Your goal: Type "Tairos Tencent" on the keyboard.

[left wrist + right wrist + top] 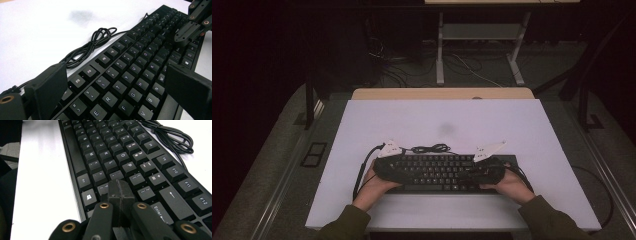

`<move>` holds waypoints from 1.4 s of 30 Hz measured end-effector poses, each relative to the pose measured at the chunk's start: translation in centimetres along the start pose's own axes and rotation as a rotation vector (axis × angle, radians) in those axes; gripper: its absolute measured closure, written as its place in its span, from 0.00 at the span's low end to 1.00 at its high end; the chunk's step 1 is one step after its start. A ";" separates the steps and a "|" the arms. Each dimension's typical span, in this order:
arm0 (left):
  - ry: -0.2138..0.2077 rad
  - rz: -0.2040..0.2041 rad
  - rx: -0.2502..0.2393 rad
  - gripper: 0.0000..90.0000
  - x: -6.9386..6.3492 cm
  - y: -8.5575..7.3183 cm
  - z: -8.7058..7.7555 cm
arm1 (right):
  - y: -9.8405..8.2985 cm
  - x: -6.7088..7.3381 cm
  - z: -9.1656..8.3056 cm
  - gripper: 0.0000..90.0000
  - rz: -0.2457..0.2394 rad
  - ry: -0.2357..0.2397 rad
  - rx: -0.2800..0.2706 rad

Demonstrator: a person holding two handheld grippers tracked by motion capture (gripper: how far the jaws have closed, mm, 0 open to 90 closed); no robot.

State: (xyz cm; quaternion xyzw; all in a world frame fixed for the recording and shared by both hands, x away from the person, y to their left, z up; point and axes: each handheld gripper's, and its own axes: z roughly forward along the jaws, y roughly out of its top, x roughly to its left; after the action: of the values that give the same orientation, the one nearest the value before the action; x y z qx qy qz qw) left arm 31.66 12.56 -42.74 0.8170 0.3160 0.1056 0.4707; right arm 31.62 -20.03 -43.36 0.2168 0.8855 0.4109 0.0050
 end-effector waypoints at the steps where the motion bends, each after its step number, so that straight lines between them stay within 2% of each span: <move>1: 0.000 0.001 0.001 0.05 0.0 0.0 0.0 | 0.0 0.0 0.0 0.99 -0.001 0.000 0.000; 12: 0.001 -0.001 0.004 0.05 -0.1 -0.1 0.1 | -0.3 0.2 0.3 0.99 -0.019 0.001 0.028; 24: -0.008 -0.002 0.012 0.08 -0.1 -0.1 0.1 | -0.4 0.3 0.3 0.99 -0.021 0.002 0.026; 30: -0.020 -0.006 0.010 0.16 -0.1 0.0 0.1 | -0.4 0.3 0.3 0.99 -0.022 0.001 0.026; 35: -0.037 -0.012 0.026 0.24 -0.1 0.0 0.2 | -0.4 0.4 0.3 0.99 -0.023 -0.001 0.027; 41: -0.046 -0.014 0.041 0.43 0.0 0.1 0.3 | -0.4 0.4 0.3 0.99 -0.025 -0.002 0.027; 42: -0.049 -0.014 0.045 0.51 0.1 0.1 0.2 | -0.4 0.4 0.3 0.99 -0.025 -0.002 0.027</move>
State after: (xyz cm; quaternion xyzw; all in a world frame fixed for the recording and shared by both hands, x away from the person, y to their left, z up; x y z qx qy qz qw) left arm 31.88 12.37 -42.76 0.8275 0.3126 0.0752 0.4604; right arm 31.16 -19.88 -43.80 0.2061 0.8936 0.3986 0.0082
